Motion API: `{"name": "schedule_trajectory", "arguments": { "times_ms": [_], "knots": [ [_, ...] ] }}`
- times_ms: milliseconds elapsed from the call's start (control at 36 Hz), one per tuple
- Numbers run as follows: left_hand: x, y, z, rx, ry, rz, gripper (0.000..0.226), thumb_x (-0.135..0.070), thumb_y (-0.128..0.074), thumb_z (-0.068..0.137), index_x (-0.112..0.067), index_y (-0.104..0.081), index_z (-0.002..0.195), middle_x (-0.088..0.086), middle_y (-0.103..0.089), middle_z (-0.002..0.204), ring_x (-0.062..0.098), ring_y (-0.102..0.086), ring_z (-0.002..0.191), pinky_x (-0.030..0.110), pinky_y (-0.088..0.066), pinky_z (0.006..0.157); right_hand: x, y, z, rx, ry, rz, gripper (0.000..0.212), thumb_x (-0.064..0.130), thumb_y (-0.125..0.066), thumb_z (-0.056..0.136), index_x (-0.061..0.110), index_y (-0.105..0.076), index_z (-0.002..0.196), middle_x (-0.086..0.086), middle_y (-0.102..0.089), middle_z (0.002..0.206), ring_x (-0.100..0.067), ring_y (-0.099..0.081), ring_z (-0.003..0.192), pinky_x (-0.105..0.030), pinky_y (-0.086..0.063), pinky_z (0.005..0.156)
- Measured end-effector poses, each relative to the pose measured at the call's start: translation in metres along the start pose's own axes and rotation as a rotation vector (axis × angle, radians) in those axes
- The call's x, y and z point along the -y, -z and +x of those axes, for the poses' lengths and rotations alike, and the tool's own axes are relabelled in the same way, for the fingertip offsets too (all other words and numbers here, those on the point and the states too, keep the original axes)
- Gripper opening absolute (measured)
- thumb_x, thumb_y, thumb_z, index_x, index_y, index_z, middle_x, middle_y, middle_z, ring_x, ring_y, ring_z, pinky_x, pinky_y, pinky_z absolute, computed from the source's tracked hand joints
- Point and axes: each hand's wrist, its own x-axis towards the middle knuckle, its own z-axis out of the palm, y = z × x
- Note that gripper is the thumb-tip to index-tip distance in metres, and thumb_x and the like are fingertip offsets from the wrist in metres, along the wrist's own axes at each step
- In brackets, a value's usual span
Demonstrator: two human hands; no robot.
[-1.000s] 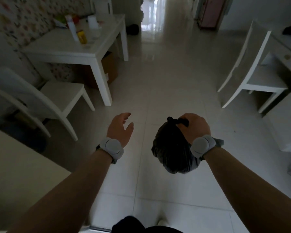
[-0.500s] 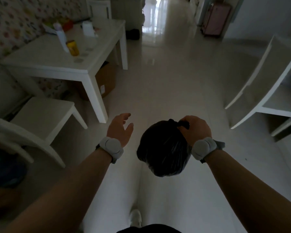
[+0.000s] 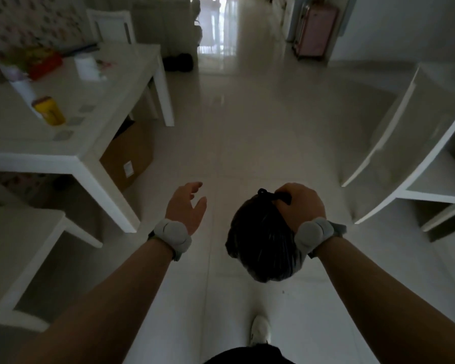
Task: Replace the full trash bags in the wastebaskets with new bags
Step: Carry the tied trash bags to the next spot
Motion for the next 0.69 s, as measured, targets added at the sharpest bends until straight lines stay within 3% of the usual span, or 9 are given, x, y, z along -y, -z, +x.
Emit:
{"name": "schedule_trajectory", "arguments": {
  "times_ms": [250,472,694],
  "knots": [
    [-0.024,-0.048,0.096,-0.024,0.052,-0.032,0.04,-0.018,-0.059,0.089,-0.01,-0.05,0.128,0.01,-0.052,0.126,0.024,-0.055,0.108,0.031,-0.045,0.09,-0.024,0.017,0.133,0.043,0.068,-0.033,0.024,0.026,-0.056,0.092,0.008,-0.066,0.103,-0.012,-0.066,0.102,-0.03,-0.061,0.089,-0.034,-0.049,0.077],
    [0.002,-0.054,0.213,-0.066,0.091,0.035,0.04,-0.017,-0.059,0.089,-0.01,-0.05,0.128,0.011,-0.054,0.125,0.023,-0.055,0.106,0.024,-0.04,0.085,-0.031,-0.011,0.256,0.071,0.097,-0.039,0.024,0.031,-0.054,0.092,0.01,-0.065,0.097,-0.01,-0.064,0.097,-0.03,-0.059,0.084,-0.038,-0.051,0.075],
    [0.027,-0.054,0.378,-0.066,0.065,-0.009,0.041,-0.019,-0.057,0.09,-0.01,-0.049,0.129,0.013,-0.052,0.127,0.027,-0.055,0.109,0.03,-0.043,0.088,-0.003,-0.032,0.408,0.055,0.106,-0.029,0.019,0.028,-0.058,0.09,0.013,-0.067,0.096,-0.01,-0.065,0.099,-0.031,-0.06,0.087,-0.041,-0.051,0.076]
  ]
}}
